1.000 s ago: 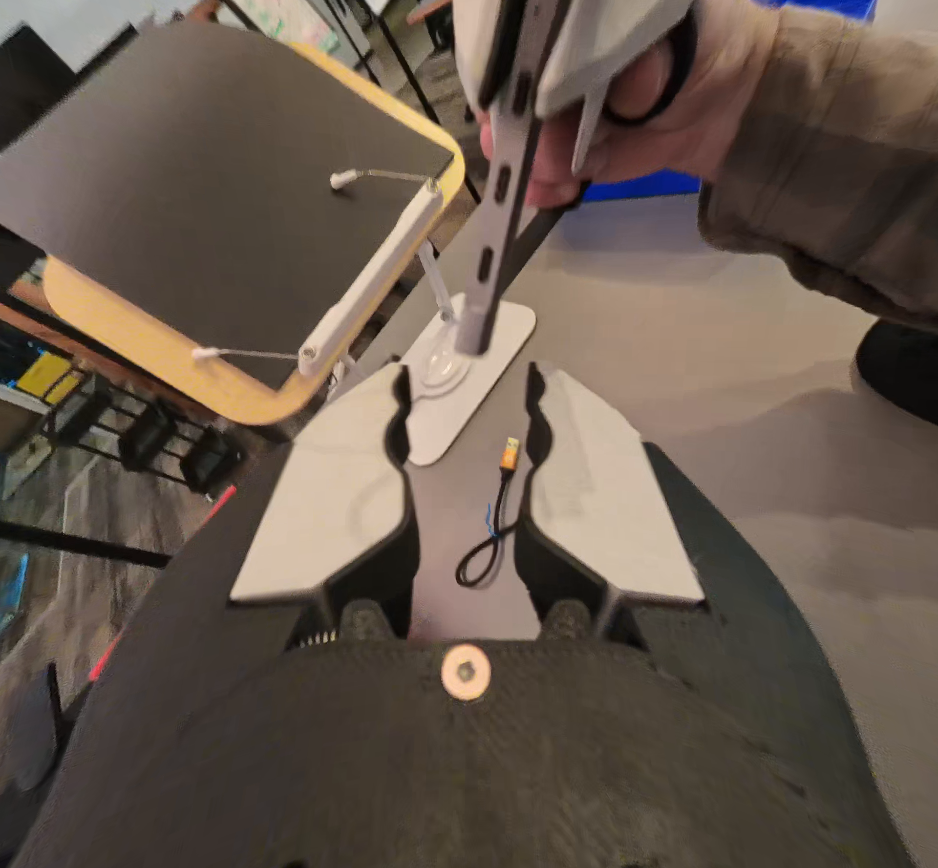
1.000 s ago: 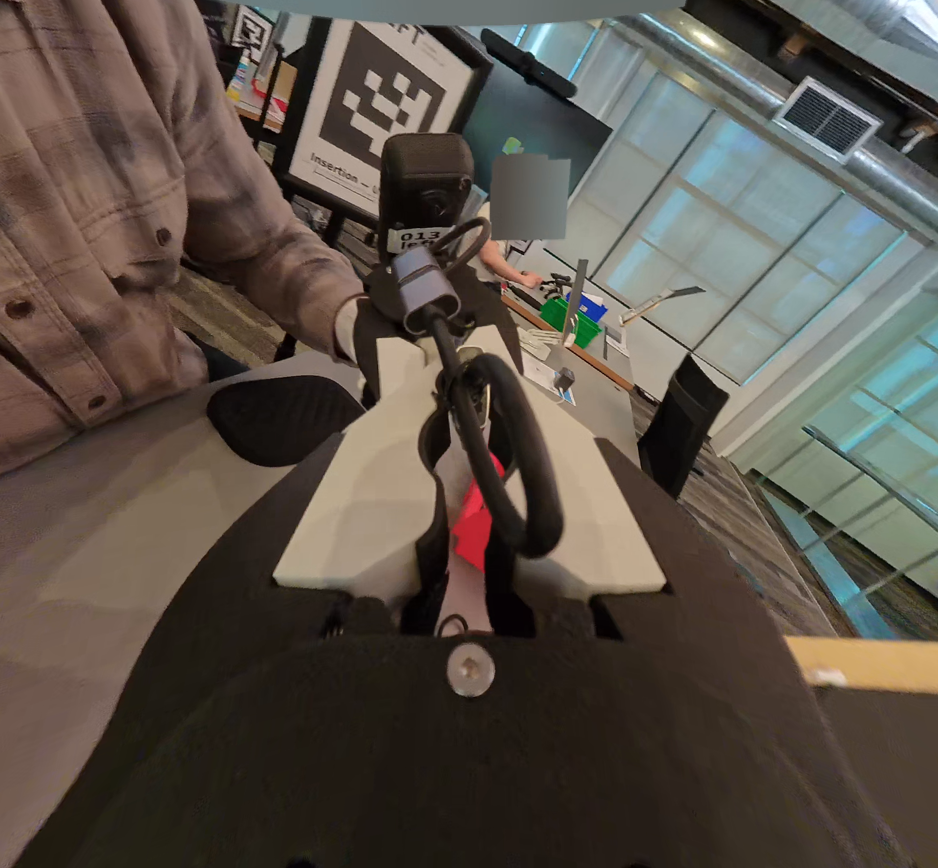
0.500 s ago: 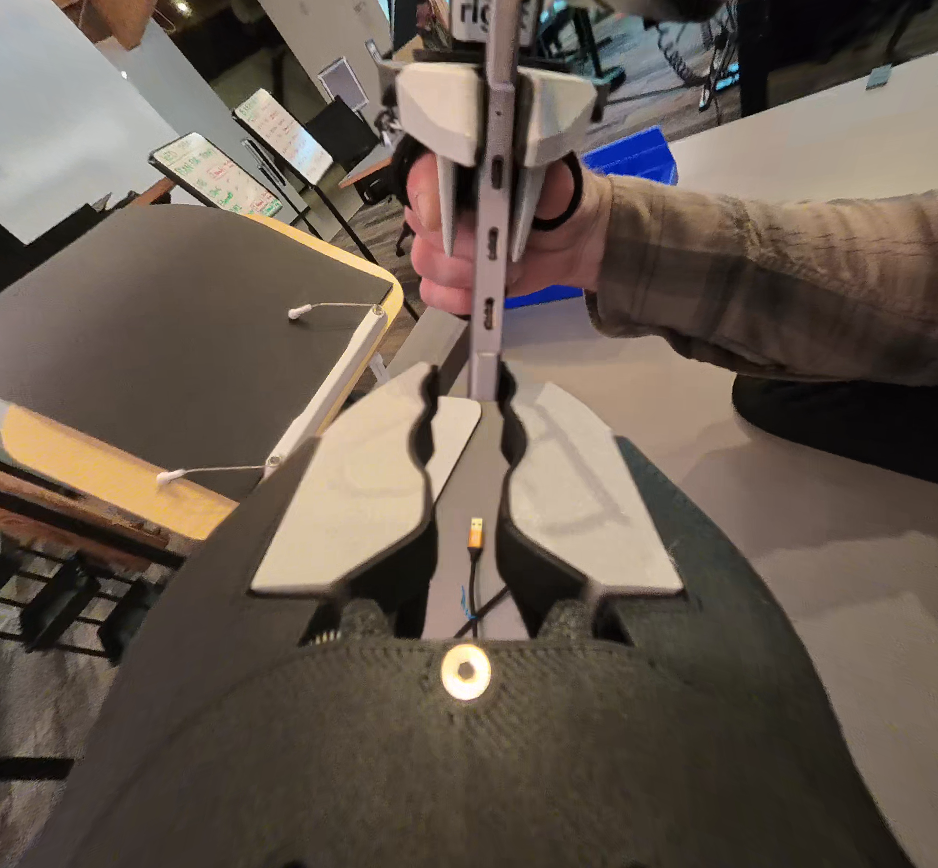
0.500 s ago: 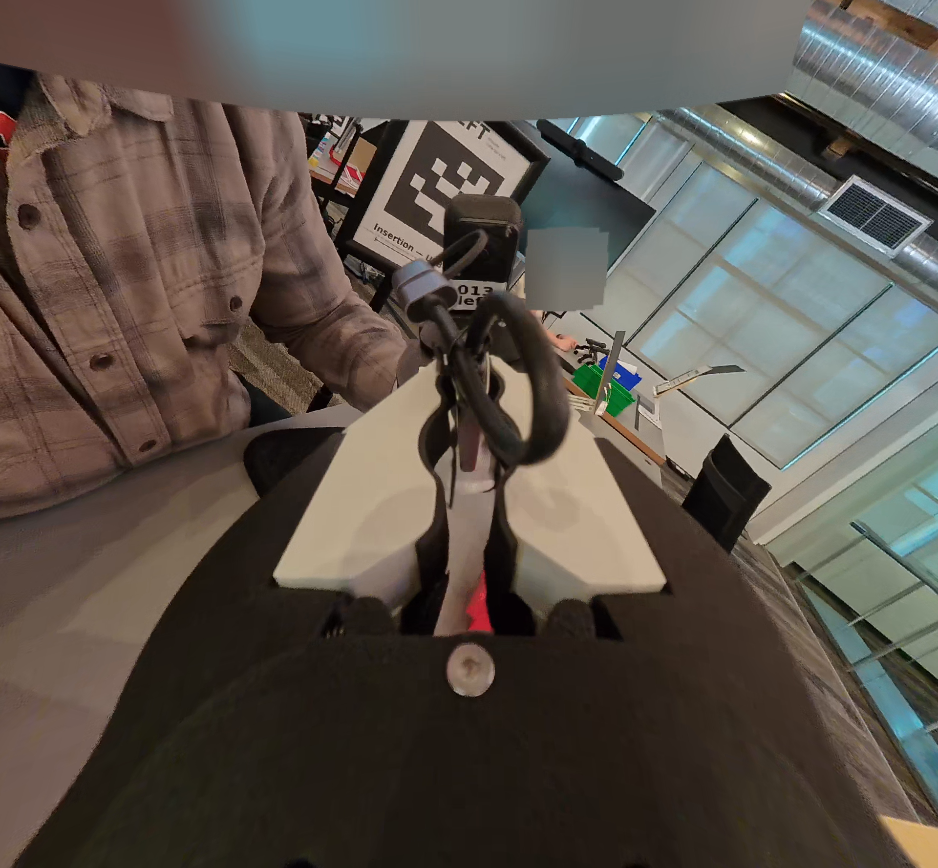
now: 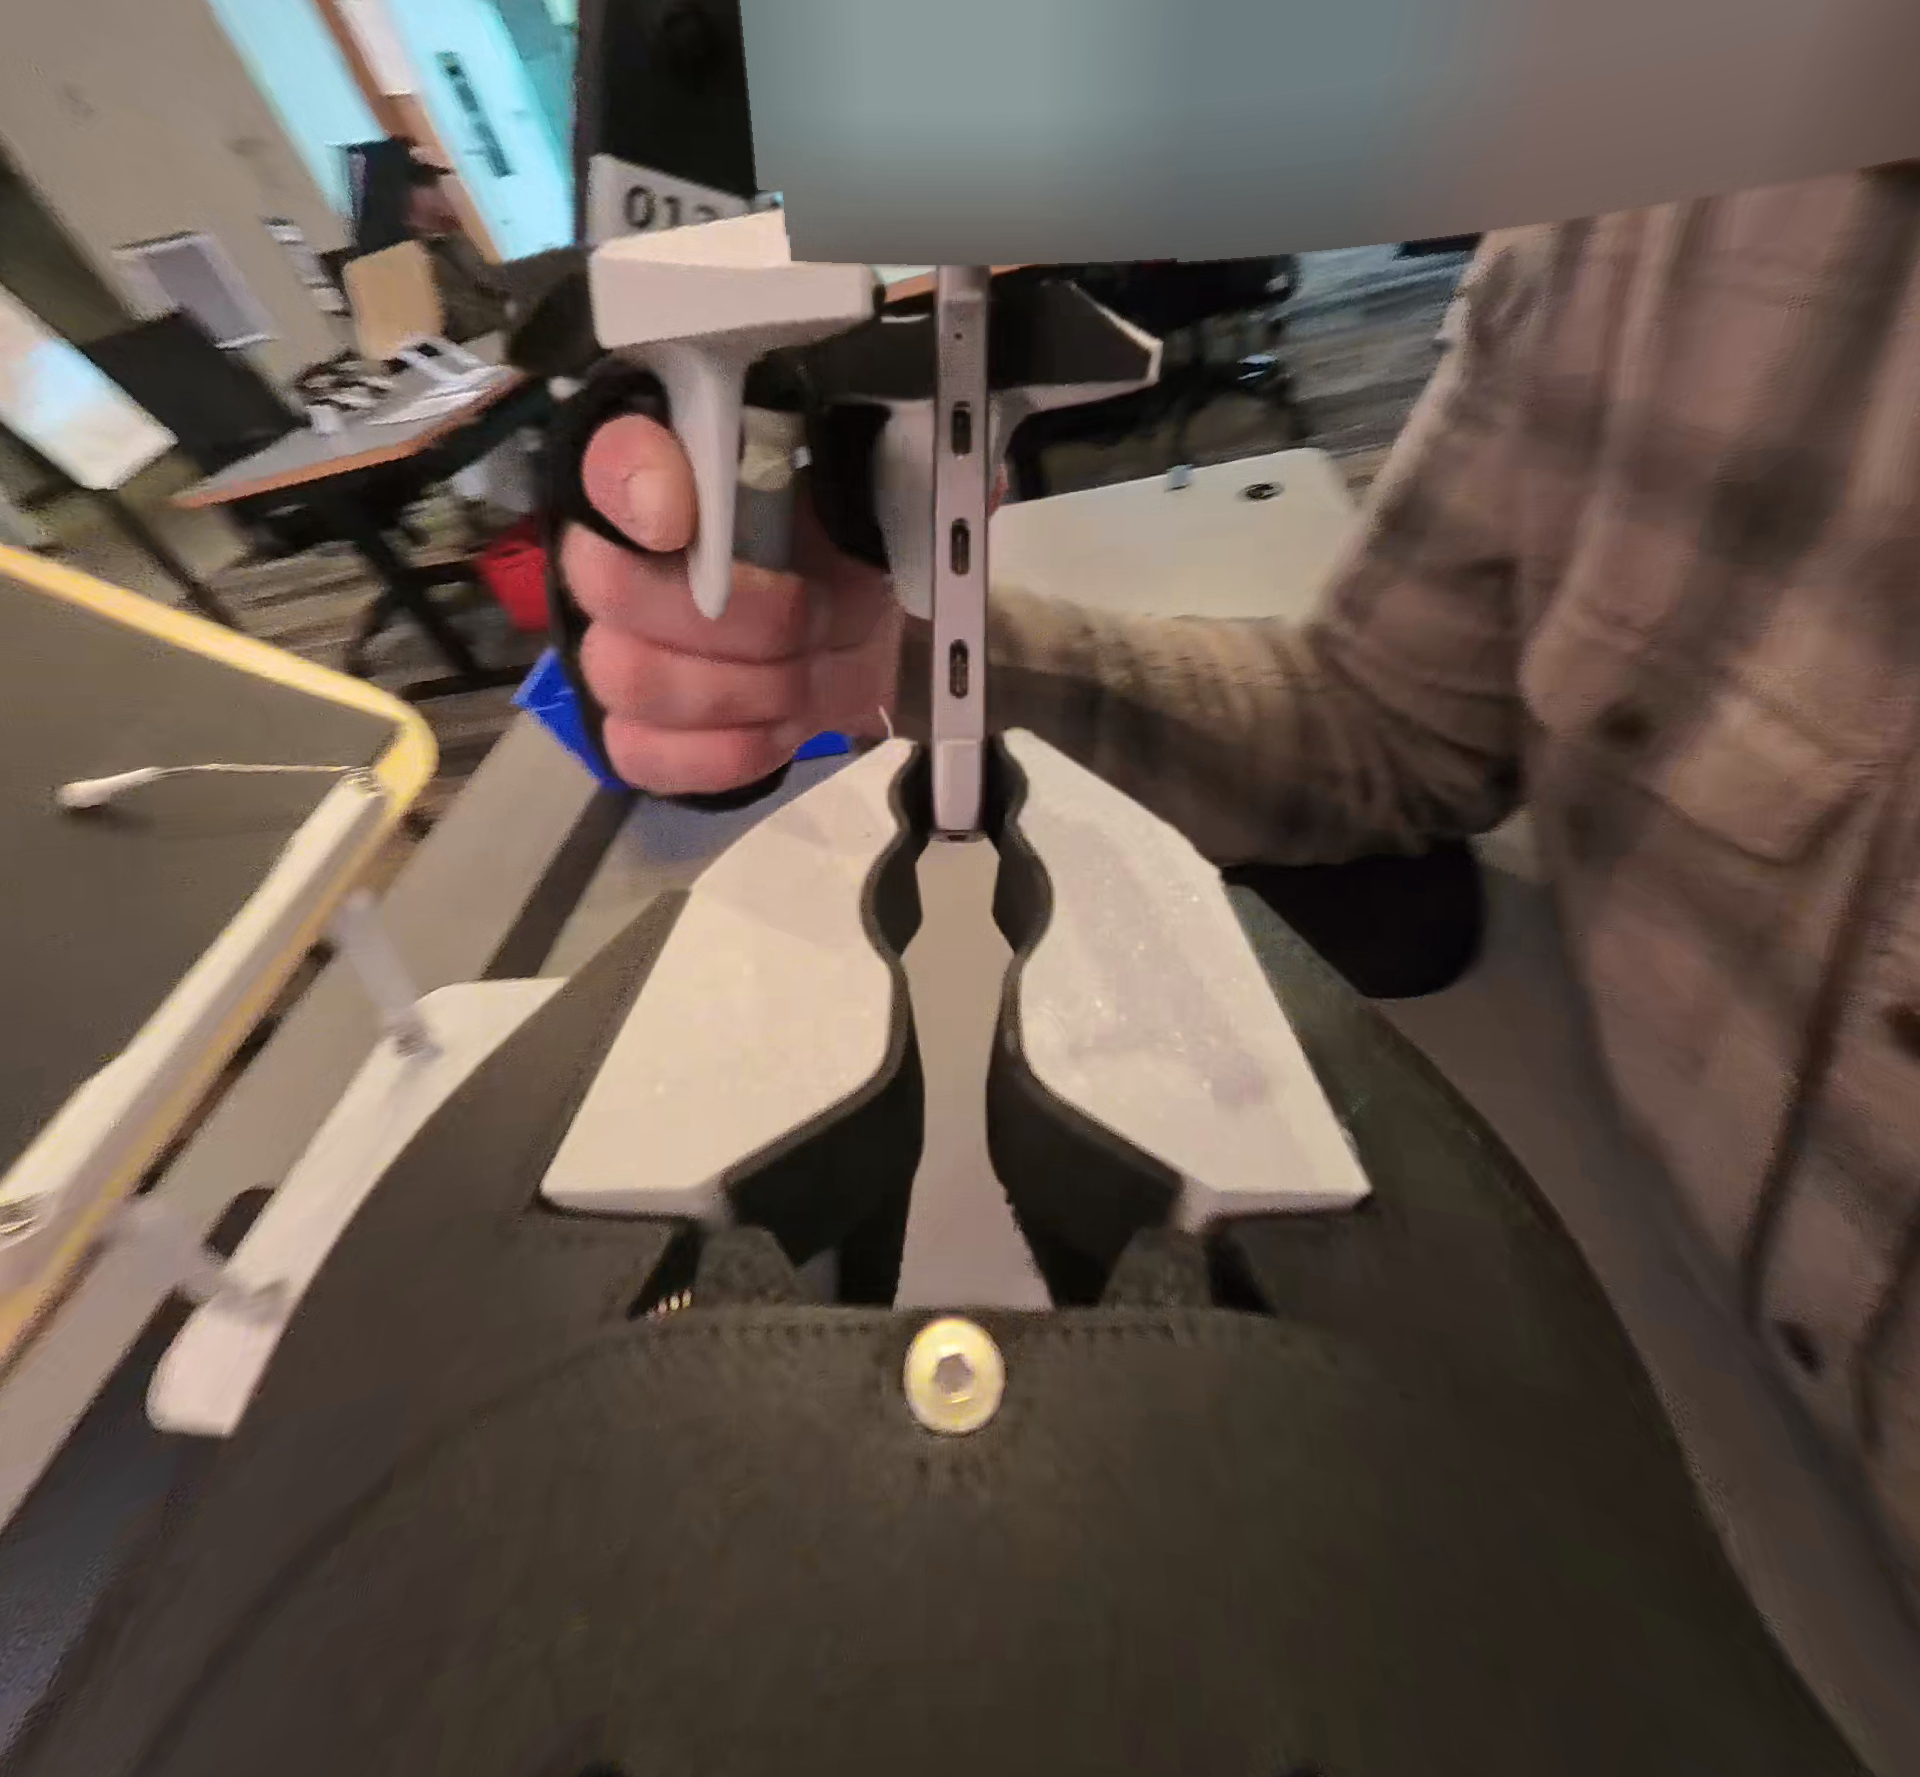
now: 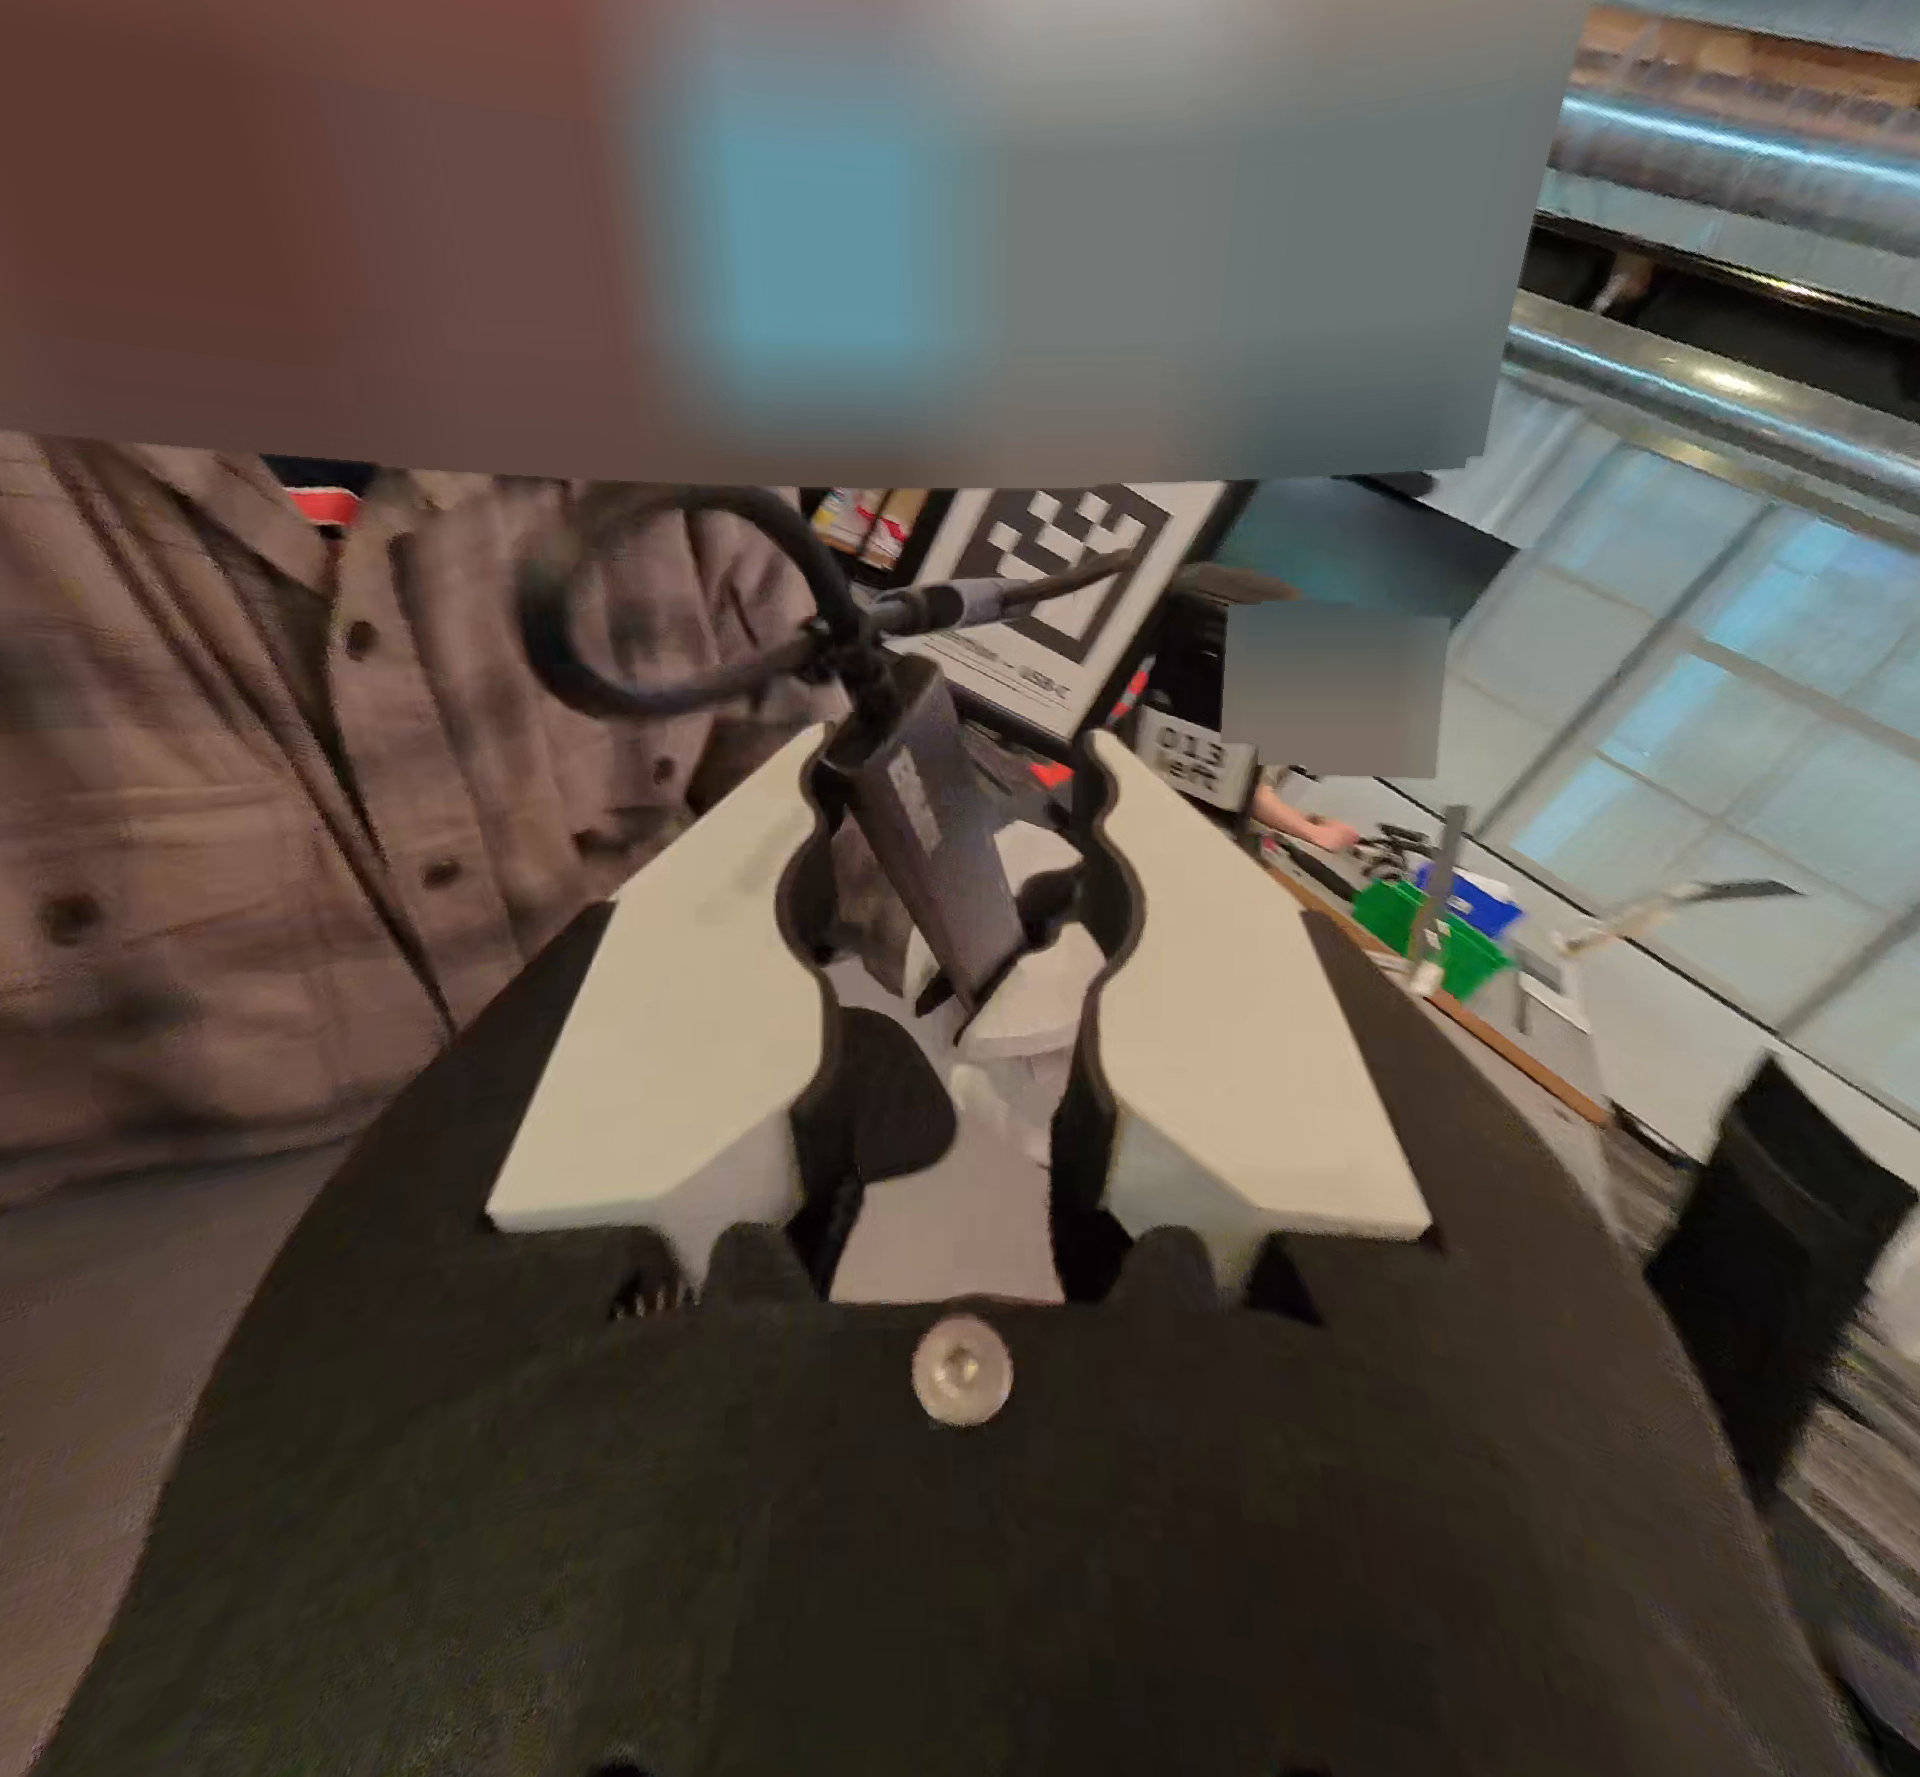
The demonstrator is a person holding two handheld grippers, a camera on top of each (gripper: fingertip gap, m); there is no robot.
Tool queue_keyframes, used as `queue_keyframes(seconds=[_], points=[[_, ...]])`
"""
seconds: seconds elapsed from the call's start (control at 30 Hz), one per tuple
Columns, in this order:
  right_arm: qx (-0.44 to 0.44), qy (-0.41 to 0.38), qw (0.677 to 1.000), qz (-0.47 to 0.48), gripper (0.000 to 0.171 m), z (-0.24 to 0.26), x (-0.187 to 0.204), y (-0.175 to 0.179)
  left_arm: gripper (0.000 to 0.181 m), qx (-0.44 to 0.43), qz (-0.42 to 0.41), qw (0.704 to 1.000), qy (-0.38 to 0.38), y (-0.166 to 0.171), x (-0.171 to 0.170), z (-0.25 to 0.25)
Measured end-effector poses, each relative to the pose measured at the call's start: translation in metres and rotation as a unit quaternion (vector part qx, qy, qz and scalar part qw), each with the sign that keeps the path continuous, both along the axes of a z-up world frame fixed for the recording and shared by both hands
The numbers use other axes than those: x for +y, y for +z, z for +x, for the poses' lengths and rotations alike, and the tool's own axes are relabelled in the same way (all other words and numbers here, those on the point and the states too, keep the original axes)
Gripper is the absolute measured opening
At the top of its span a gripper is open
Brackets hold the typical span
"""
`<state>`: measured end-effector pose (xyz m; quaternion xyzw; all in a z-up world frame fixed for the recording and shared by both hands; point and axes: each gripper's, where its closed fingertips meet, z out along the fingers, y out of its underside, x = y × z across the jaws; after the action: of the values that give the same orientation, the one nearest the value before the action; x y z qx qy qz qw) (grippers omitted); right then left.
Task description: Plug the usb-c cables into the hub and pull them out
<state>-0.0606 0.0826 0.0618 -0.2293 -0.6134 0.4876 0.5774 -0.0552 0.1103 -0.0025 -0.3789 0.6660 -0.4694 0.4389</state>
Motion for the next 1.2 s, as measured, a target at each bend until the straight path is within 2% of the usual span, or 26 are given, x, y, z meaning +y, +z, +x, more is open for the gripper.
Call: queue_keyframes(seconds=[0.07,0.13,0.3,0.47,0.57,0.67,0.73,0.8,0.9,0.97,1.07,1.2], points=[[-0.01,0.05,0.999,-0.012,0.048,-0.002,-0.011,-0.005,0.01,-0.002,-0.023,0.999,-0.038,0.001,-0.006,-0.001],[-0.025,0.081,0.996,-0.004,0.044,-0.009,-0.021,-0.012,0.01,0.007,-0.048,0.995,-0.087,-0.001,-0.015,-0.003],[-0.083,0.115,0.99,0.024,0.028,-0.027,-0.041,-0.028,0.01,0.026,-0.117,0.972,-0.201,-0.009,-0.032,-0.011],[-0.138,0.125,0.982,0.041,0.023,-0.036,-0.05,-0.043,0.01,0.041,-0.187,0.938,-0.289,-0.02,-0.046,-0.015],[-0.148,0.117,0.981,0.049,0.019,-0.034,-0.046,-0.047,0.01,0.041,-0.202,0.935,-0.288,-0.024,-0.048,-0.011],[-0.143,0.114,0.982,0.05,0.017,-0.031,-0.045,-0.044,0.012,0.041,-0.194,0.947,-0.254,-0.026,-0.041,-0.007],[-0.126,0.115,0.984,0.056,0.016,-0.023,-0.048,-0.037,0.024,0.037,-0.196,0.956,-0.217,-0.023,-0.029,-0.008],[-0.129,0.092,0.985,0.062,0.015,-0.013,-0.045,-0.035,0.025,0.045,-0.177,0.969,-0.163,-0.029,-0.014,-0.012],[-0.134,0.047,0.989,0.051,0.016,-0.001,-0.031,-0.036,0.037,0.069,-0.14,0.987,-0.041,-0.044,0.014,-0.01],[-0.115,0.066,0.991,0.033,0.016,0.007,-0.027,-0.034,0.047,0.069,-0.122,0.99,-0.007,-0.049,0.015,-0.008],[-0.108,0.123,0.986,0.009,0.015,0.002,-0.028,-0.041,0.063,0.07,-0.137,0.988,-0.03,-0.052,-0.002,0.003],[-0.137,0.172,0.975,-0.014,0.016,-0.019,-0.03,-0.058,0.046,0.057,-0.173,0.978,-0.105,-0.043,-0.025,0.011]])
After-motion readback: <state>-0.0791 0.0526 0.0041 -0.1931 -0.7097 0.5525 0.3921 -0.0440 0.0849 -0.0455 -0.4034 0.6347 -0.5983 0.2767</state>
